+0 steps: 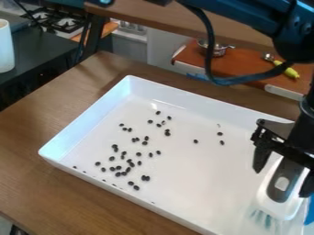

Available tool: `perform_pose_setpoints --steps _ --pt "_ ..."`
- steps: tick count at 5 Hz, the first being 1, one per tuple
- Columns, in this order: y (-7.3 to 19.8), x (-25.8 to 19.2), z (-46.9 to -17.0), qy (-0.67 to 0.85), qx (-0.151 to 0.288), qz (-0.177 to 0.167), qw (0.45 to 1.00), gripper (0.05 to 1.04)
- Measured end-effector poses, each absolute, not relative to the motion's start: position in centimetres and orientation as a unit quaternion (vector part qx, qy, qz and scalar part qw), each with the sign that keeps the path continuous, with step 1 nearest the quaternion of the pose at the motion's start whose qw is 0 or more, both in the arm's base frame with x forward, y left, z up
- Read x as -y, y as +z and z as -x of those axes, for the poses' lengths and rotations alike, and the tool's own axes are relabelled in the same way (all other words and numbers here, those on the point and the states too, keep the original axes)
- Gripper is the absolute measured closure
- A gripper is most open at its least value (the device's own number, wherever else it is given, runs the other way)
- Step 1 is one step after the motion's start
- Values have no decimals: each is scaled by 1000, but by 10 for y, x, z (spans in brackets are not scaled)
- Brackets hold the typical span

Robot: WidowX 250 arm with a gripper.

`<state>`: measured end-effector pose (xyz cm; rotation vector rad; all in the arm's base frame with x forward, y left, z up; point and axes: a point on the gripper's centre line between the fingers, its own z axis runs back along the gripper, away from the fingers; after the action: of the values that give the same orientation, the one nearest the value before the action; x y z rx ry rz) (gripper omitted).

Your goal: Sweep into pile

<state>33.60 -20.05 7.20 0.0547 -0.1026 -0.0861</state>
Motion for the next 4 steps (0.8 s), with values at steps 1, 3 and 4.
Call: perform_pose_setpoints --steps 1,3,4 --pt "71 203 -338 -43 51 -25 997 399" --pt "73 205 -347 -35 47 -12 998 588" --pt "79 202 -360 -23 42 1 999 588"
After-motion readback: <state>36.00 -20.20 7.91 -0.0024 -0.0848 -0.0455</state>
